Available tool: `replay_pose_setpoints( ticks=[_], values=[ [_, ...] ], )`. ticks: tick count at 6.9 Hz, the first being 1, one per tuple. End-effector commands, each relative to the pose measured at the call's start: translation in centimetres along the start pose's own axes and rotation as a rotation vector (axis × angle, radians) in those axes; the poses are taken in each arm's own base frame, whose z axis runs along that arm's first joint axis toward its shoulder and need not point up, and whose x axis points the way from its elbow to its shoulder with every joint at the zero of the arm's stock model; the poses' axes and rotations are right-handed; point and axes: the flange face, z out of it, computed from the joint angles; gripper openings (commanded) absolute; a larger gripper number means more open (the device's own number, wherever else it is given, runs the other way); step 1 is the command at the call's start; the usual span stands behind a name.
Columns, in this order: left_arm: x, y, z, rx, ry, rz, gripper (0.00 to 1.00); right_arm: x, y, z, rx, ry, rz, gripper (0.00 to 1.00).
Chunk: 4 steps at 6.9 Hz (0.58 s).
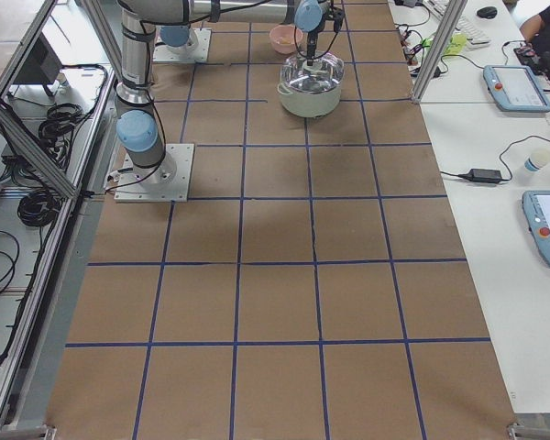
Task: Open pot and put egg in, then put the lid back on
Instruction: 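Move the left gripper over the egg while the right reaches the lid knob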
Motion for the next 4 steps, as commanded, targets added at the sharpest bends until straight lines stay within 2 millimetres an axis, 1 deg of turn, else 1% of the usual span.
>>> replay_pose_setpoints(
  ticks=[1, 2, 3, 4],
  values=[
    [-0.4, -0.3, 1.1, 0.02, -0.006, 0.073, 0.98, -0.6, -0.5, 1.2, 0.024, -0.002, -0.062, 0.95],
    [-1.2, -0.3, 1.6, 0.015, 0.002, 0.056, 0.98, -0.7, -0.7, 1.9, 0.022, -0.001, -0.067, 0.95],
    [-1.2, 0.1, 2.9, 0.045, 0.036, 0.048, 0.96, -0.7, -0.9, 2.1, 0.024, -0.002, -0.072, 0.94],
    [-1.0, 0.1, 4.7, 0.077, 0.031, 0.047, 0.96, -0.7, -0.8, 2.3, 0.021, -0.002, -0.084, 0.92]
  ],
)
